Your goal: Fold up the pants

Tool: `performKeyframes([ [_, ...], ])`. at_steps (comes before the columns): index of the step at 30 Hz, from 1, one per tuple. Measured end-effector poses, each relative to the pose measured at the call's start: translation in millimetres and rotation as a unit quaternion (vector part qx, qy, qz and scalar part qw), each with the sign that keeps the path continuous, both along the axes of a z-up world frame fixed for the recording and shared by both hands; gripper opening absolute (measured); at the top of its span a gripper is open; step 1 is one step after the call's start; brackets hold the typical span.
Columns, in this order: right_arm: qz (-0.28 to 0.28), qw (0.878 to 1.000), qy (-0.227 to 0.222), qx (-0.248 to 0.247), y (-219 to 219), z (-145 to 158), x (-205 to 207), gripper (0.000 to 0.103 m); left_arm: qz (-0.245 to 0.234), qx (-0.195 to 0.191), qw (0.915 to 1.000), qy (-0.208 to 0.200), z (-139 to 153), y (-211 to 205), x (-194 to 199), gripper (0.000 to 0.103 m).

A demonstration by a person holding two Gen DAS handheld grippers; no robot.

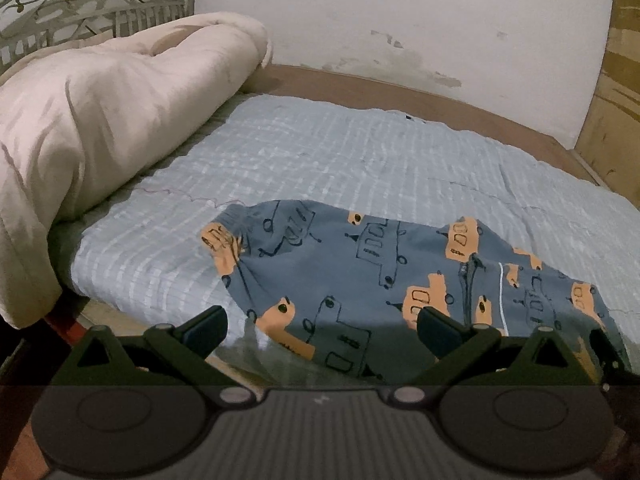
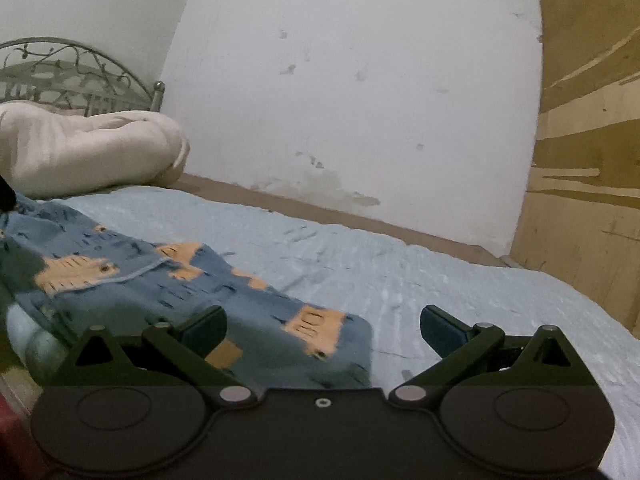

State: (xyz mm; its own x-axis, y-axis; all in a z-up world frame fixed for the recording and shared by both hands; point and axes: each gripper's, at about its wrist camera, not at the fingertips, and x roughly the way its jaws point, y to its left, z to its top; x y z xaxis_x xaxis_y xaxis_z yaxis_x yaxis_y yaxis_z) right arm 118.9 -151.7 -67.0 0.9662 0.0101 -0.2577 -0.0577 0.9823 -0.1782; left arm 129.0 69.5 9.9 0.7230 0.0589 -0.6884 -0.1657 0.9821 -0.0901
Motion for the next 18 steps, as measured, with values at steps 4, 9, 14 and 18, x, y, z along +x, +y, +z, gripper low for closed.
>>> performKeyframes([
  [4,0.027,1.0,0.002,0.007,18.0,18.4,8.5,0.102,0.007,0.02,0.9997,-0.009,-6.5,13.3,-0.5,0.102],
  [9,0.068,0.997,0.028,0.025,44.2,34.6,32.8,0.102,0.033,0.019,0.9991,-0.015,-15.6,47.7,6.6,0.102],
  [14,0.076,0.995,0.058,-0.001,77.1,37.0,63.2,0.102,0.031,-0.014,0.9991,-0.024,-29.8,74.8,24.4,0.102],
  [18,0.06,0.995,0.074,-0.014,88.5,25.8,78.1,0.102,0.012,-0.023,0.9991,-0.032,-38.4,75.7,36.4,0.102],
])
